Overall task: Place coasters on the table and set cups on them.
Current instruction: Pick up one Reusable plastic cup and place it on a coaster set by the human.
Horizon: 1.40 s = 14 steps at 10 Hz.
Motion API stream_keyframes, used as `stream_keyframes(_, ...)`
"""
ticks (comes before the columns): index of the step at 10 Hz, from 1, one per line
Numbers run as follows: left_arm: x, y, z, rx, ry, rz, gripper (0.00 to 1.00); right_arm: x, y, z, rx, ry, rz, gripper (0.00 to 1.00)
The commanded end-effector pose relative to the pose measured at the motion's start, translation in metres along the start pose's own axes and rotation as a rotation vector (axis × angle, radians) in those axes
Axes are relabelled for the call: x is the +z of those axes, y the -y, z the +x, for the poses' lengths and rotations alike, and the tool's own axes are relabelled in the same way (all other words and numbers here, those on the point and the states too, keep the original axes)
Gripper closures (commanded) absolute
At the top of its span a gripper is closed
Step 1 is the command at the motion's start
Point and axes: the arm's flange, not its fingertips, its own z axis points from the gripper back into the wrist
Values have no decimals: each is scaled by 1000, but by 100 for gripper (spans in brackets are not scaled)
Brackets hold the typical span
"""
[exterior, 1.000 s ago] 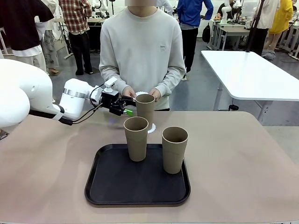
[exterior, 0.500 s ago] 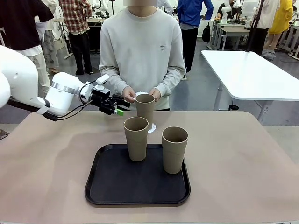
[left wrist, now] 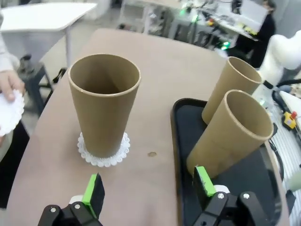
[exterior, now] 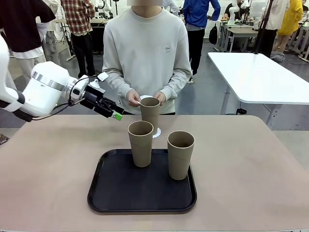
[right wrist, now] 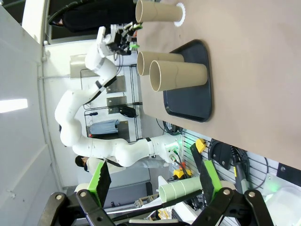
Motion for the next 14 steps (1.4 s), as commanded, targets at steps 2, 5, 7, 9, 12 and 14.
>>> stream_keyframes(2, 11, 60, 41, 153, -220, 122, 0, 0, 0, 0, 7, -1, 11, 0)
stream_keyframes(5, 32, 95, 82, 278, -428, 217, 0, 0, 0, 0, 7, -1, 11, 0)
stream_keyframes(7, 44, 105, 101, 384, -578, 299, 0, 0, 0, 0, 7, -1, 11, 0)
stream_keyframes(9, 50, 114, 110, 477, -670, 356, 0, 0, 0, 0, 7, -1, 11, 0)
stream_keyframes(12, 55, 123, 115, 459, -721, 450, 0, 0, 0, 0, 7, -1, 11, 0)
stream_keyframes(14, 56, 117, 104, 500, -693, 407, 0, 0, 0, 0, 7, -1, 11, 0)
